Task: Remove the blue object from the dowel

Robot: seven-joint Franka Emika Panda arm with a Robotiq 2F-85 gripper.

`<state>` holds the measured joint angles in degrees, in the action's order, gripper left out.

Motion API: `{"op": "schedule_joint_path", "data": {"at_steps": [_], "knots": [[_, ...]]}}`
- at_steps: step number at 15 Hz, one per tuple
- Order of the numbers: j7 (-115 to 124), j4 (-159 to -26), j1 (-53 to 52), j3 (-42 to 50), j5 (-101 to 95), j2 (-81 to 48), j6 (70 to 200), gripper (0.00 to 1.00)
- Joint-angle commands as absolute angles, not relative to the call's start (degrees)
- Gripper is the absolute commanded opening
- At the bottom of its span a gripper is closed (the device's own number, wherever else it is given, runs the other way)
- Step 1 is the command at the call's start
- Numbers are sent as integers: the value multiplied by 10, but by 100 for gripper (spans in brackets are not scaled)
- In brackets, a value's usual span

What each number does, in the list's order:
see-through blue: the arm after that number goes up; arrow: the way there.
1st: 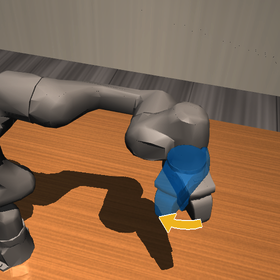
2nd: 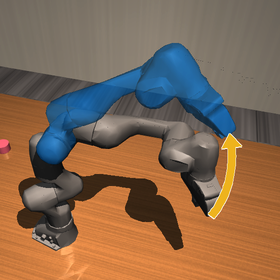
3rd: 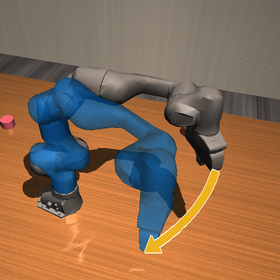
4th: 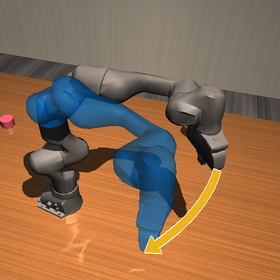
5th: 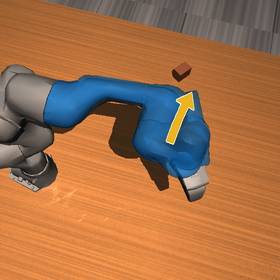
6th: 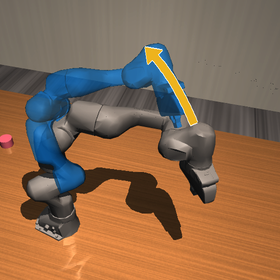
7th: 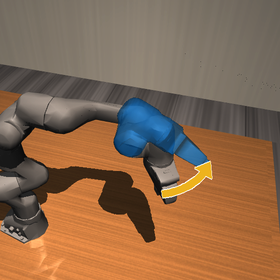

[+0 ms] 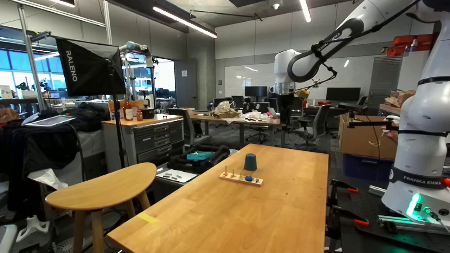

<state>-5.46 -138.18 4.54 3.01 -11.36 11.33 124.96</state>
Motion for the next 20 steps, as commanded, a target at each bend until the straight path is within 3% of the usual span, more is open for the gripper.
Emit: {"op": "schedule_joint_path", "data": {"at_steps": [1,10,20], "knots": [[-55,-1370,12,9,-90,42,1305,100],[-3,-1273,-34,-23,-90,-188,1482,100],[6,-1202,-28,-13,-67,-297,1548,100]]}}
